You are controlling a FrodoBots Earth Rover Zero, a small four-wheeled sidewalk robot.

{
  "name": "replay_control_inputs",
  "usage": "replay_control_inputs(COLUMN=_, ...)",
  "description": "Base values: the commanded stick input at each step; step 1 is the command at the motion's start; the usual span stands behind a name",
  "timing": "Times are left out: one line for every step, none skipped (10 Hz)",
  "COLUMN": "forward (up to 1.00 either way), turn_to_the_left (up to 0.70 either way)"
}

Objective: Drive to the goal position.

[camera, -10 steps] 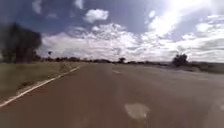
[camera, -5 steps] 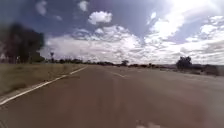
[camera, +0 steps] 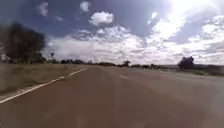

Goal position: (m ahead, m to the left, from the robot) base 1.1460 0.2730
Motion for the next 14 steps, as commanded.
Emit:
replay_control_inputs(forward=1.0, turn_to_the_left=0.11)
replay_control_inputs(forward=1.0, turn_to_the_left=0.2)
replay_control_inputs(forward=1.0, turn_to_the_left=0.13)
replay_control_inputs(forward=1.0, turn_to_the_left=0.07)
replay_control_inputs(forward=1.0, turn_to_the_left=0.0)
replay_control_inputs(forward=1.0, turn_to_the_left=0.0)
replay_control_inputs(forward=1.0, turn_to_the_left=0.0)
replay_control_inputs(forward=1.0, turn_to_the_left=0.0)
replay_control_inputs(forward=1.0, turn_to_the_left=0.0)
replay_control_inputs(forward=1.0, turn_to_the_left=0.0)
replay_control_inputs(forward=1.0, turn_to_the_left=0.0)
replay_control_inputs(forward=1.0, turn_to_the_left=0.0)
replay_control_inputs(forward=1.0, turn_to_the_left=0.0)
replay_control_inputs(forward=1.0, turn_to_the_left=0.0)
